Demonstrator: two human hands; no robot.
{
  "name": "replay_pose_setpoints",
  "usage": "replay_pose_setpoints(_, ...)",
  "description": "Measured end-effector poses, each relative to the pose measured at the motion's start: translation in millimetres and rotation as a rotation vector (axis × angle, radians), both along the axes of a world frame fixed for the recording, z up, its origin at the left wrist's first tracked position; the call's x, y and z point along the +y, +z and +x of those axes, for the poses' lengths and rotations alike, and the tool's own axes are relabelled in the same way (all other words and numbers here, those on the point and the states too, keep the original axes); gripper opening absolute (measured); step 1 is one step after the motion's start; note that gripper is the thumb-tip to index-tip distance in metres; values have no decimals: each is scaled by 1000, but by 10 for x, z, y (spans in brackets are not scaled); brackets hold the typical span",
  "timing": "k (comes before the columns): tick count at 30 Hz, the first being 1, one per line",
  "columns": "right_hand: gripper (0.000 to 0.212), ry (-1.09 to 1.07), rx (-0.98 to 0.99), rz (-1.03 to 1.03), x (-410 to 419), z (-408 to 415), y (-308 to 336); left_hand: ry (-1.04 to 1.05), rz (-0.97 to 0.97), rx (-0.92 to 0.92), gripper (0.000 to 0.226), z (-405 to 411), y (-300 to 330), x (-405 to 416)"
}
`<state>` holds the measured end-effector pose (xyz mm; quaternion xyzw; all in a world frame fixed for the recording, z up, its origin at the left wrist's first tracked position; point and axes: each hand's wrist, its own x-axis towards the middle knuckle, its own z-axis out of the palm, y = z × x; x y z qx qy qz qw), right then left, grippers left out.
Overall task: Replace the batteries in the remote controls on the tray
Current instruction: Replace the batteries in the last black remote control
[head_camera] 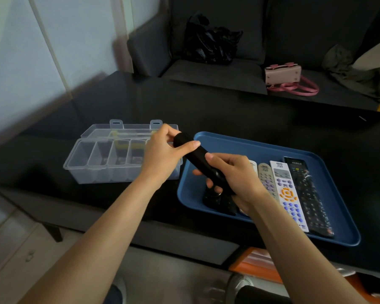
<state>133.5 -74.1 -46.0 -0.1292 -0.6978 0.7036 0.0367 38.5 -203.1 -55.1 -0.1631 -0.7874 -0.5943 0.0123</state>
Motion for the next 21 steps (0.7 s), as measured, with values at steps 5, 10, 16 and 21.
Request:
replay_pose_setpoints(5,23,35,-27,0,29,3,24,-112,269,-281,17,21,117,-50)
replay_pose_setpoints(10,34,5,-146,54,11,-3,45,-59,329,-299,19,40,162,-31)
replay_pose_setpoints(16,38,27,-129,132,-44,-27,36,-5,290,-78,14,19,131,-2)
replay_pose_setpoints(21,31,108,-105,81,-19,-19,33,27,282,-98,12,-13,114,-14)
